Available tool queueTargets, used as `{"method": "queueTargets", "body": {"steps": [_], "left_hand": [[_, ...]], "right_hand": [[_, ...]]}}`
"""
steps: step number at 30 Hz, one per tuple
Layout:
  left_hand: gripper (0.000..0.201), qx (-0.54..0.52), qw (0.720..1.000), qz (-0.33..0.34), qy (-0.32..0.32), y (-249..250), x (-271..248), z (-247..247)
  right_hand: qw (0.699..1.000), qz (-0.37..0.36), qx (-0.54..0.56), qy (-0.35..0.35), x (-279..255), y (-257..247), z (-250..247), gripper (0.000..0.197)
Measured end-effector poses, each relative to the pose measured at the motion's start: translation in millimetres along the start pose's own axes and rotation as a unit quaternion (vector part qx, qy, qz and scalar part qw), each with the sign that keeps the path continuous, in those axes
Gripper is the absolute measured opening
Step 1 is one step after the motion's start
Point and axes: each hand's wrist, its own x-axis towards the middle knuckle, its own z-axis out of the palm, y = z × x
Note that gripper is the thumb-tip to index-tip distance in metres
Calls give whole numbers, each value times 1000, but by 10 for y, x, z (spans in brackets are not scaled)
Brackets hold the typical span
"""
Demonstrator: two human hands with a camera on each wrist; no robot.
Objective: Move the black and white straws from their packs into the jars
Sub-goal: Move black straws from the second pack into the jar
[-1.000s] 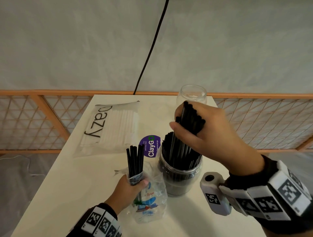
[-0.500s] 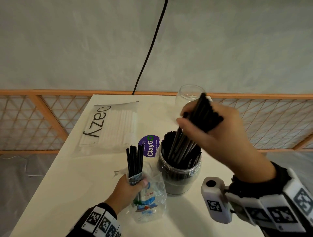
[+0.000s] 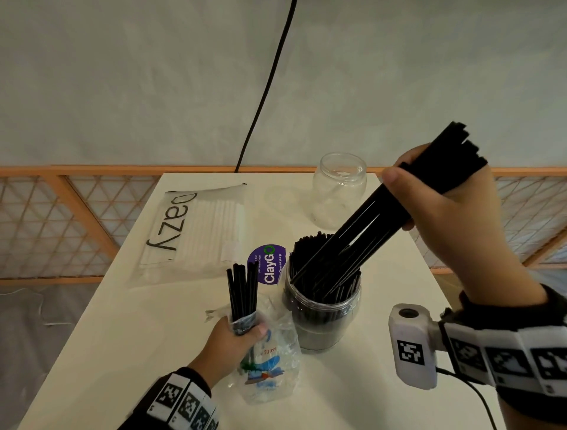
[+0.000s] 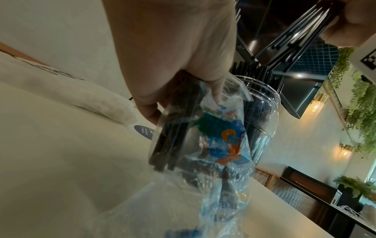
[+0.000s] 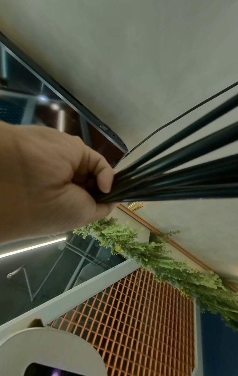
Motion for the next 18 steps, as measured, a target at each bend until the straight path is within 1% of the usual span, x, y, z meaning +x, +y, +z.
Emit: {"method": "queueTargets", "body": {"steps": [3, 8, 11, 13, 14, 16, 18], "left_hand": [[6, -6, 1000, -4, 11, 7, -11, 6], [9, -8, 1000, -4, 4, 3, 1, 10], [6, -8, 1000, -2, 1, -9, 1, 10], [3, -8, 1000, -11, -1, -25, 7, -2], [6, -4, 1000, -12, -3, -38, 14, -16], [8, 2, 1000, -11, -2, -63, 23, -36], [9, 2, 1000, -12, -1, -71, 26, -42]], "right_hand": [[1000, 11, 22, 3, 12, -14, -26, 17], [991, 101, 88, 1, 5, 233, 99, 8], [986, 140, 91, 18, 2, 399, 161, 9], [985, 146, 82, 41, 20, 454, 134, 15], [985, 142, 81, 53, 34, 464, 106, 16], [986, 127, 84, 70, 66, 444, 44, 10], [986, 115, 84, 85, 94, 408, -14, 8]]}}
